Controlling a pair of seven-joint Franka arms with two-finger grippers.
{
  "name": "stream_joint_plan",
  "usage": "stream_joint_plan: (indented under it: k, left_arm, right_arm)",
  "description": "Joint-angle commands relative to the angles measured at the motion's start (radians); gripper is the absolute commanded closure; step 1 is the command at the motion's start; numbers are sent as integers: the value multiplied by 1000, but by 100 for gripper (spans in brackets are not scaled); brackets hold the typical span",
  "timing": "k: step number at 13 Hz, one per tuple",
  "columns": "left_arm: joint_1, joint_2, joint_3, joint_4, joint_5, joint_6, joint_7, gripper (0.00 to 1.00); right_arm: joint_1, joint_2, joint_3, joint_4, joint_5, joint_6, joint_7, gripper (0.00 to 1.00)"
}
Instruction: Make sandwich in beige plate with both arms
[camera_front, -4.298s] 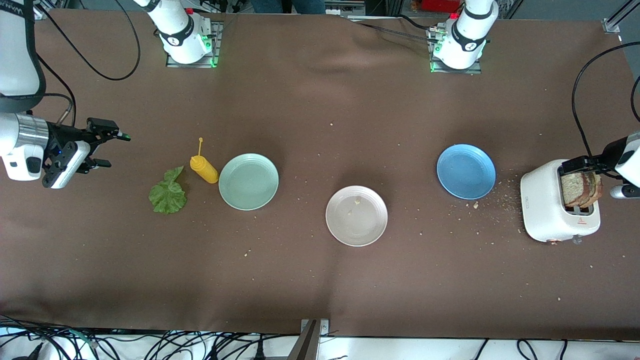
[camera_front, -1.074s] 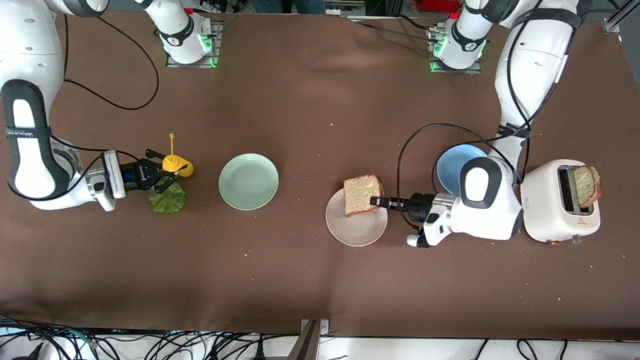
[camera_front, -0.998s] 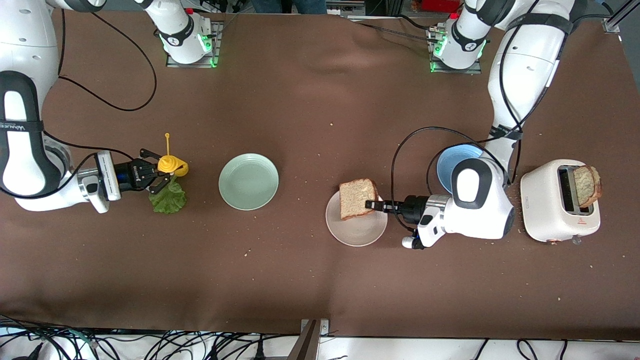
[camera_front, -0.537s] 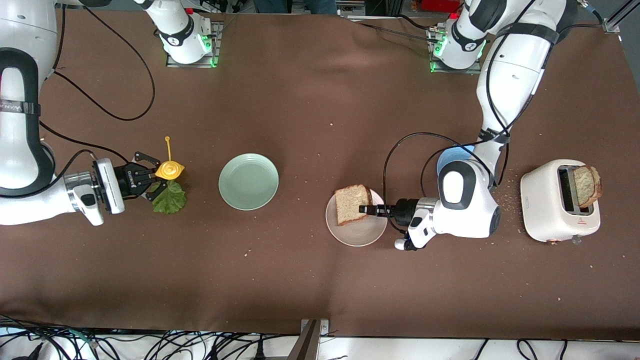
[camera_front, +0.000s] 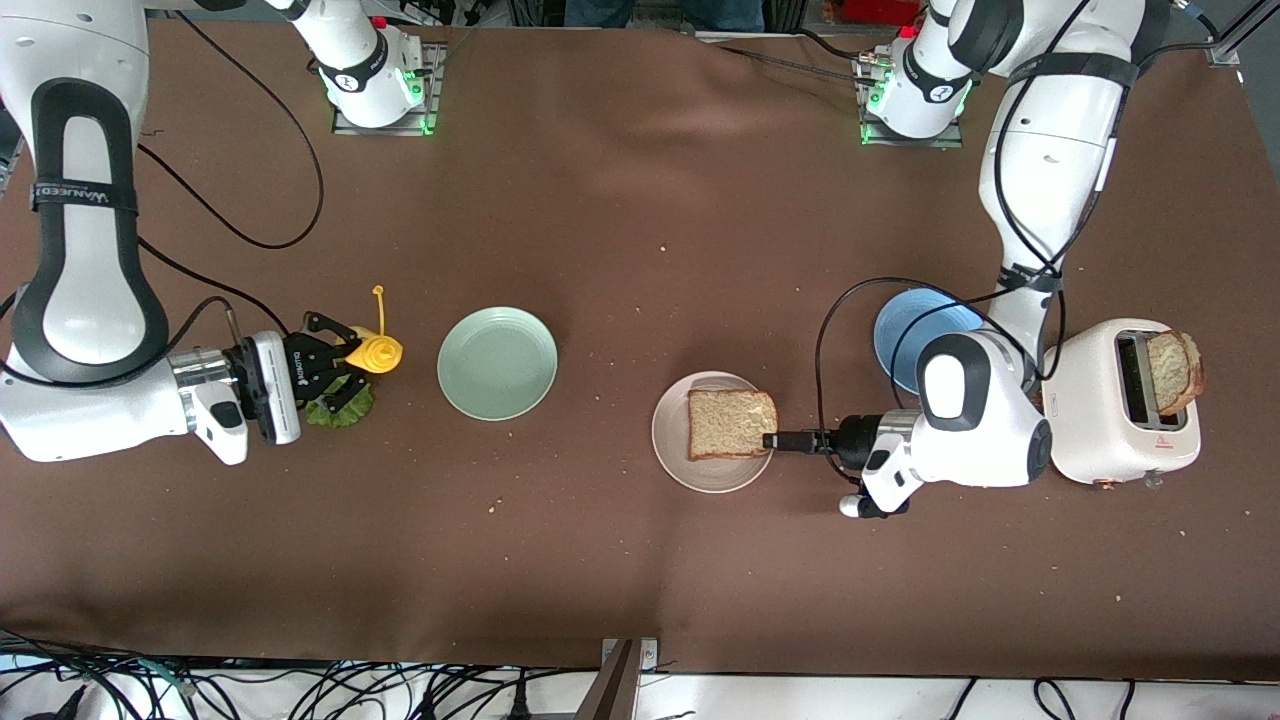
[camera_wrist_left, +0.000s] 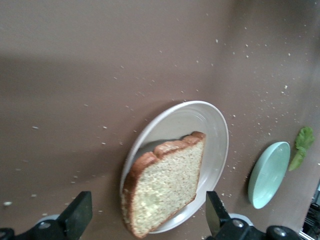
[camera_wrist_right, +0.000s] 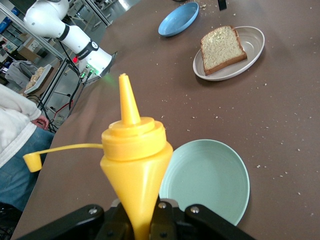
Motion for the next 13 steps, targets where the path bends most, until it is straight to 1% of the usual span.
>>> stream_joint_plan:
  k: [1,3,6,7,8,9,11,13]
  left_arm:
    - [6,-80,72,-3,141,-69,-5,0]
    - [12,-131,140,-3,225,-131,-5,0]
    - [12,-189,234,-2,326,-151,1,0]
    - [15,-209,257,-2,346,-157,2,0]
    - [34,-228,270,4,348,-178,2,0]
    - [60,-244,274,7,350,-206,4,0]
    - [103,-284,274,7,362,-259,8,0]
    - [112,-317,274,10,472,-274,33,0]
  right_arm:
    - [64,8,-3,48,-60,46,119,100]
    - [131,8,-3,82,-143,77,234,100]
    - [260,8,-1,114,-292,166,423,100]
    - [294,8,-1,114,-321,201,479,100]
    - [331,8,-3,114,-358,229,538,100]
    - [375,8,-4,114,-419,252,596,100]
    - [468,13,-4,125,-571,304,705,100]
    - [553,17,-4,126,-726,339,799,100]
